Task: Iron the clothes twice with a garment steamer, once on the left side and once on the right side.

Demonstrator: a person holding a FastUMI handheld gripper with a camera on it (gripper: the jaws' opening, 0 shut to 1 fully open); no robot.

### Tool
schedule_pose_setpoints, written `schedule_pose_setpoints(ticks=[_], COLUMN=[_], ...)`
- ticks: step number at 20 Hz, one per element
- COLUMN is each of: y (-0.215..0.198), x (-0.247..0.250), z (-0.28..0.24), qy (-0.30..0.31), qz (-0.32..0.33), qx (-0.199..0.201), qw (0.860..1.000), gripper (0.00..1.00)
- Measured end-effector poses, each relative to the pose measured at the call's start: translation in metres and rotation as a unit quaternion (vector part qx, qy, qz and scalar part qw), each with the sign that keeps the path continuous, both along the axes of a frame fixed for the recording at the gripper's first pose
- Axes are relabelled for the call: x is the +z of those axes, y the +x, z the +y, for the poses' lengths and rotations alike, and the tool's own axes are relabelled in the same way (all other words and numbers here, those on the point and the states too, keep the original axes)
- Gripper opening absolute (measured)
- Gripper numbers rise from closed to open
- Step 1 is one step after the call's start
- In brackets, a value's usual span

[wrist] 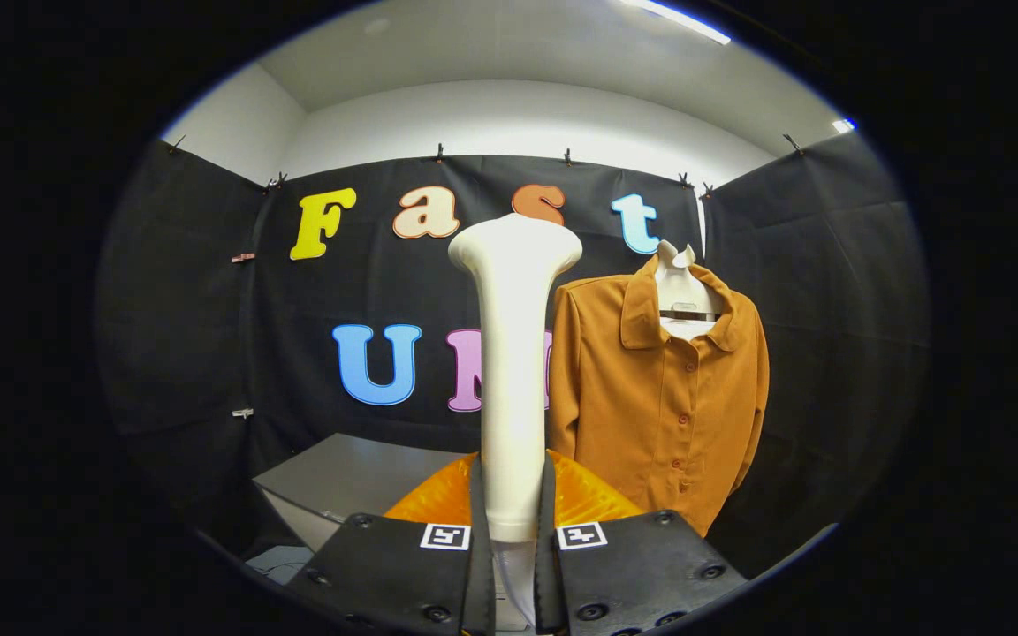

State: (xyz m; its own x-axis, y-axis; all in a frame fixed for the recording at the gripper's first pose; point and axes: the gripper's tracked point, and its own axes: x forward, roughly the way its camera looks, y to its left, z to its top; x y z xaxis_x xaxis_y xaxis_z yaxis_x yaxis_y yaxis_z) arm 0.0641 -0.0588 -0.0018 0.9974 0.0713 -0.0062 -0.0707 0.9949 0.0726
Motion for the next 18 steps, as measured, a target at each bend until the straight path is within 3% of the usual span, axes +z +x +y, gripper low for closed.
schedule_pose_setpoints(ticks=[18], y=[0.0062], x=[-0.0078], z=[0.0025], qy=[-0.004], qz=[0.013], qx=[0.002], qw=[1.000], gripper=[0.21])
